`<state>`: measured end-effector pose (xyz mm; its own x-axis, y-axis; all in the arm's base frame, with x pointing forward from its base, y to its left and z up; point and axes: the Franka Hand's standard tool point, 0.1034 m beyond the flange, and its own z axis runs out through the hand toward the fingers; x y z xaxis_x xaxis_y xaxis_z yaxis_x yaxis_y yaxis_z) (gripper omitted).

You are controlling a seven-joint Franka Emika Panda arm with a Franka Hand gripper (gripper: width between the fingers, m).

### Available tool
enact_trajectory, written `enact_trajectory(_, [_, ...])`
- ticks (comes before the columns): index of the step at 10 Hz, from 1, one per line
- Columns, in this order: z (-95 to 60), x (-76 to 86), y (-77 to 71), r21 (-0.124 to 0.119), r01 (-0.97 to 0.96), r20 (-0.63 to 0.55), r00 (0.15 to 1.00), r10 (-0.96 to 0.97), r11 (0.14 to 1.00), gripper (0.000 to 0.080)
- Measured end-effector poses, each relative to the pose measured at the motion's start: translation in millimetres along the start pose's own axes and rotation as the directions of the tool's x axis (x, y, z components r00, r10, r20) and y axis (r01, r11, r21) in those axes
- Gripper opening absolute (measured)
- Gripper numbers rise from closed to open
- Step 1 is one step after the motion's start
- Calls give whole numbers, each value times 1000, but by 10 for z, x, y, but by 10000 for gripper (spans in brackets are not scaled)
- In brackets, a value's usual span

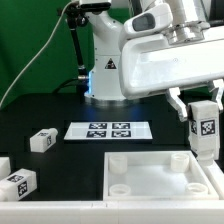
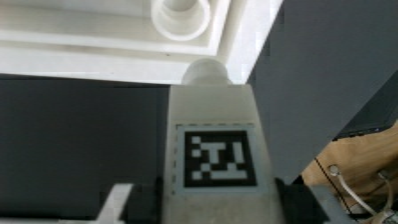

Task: Assemble one leg

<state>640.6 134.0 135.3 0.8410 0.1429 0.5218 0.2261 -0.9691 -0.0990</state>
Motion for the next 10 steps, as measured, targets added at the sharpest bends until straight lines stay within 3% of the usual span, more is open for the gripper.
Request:
enact_trajectory(2, [69,-26,45,-14,111,-21,994,-111,994,284])
enact_trajectory(5, [232,-122,63,-9,196,-2,981,-196,981,284])
enact_trajectory(10, [262,-260,75,-6,192,17,981,-191,981,284])
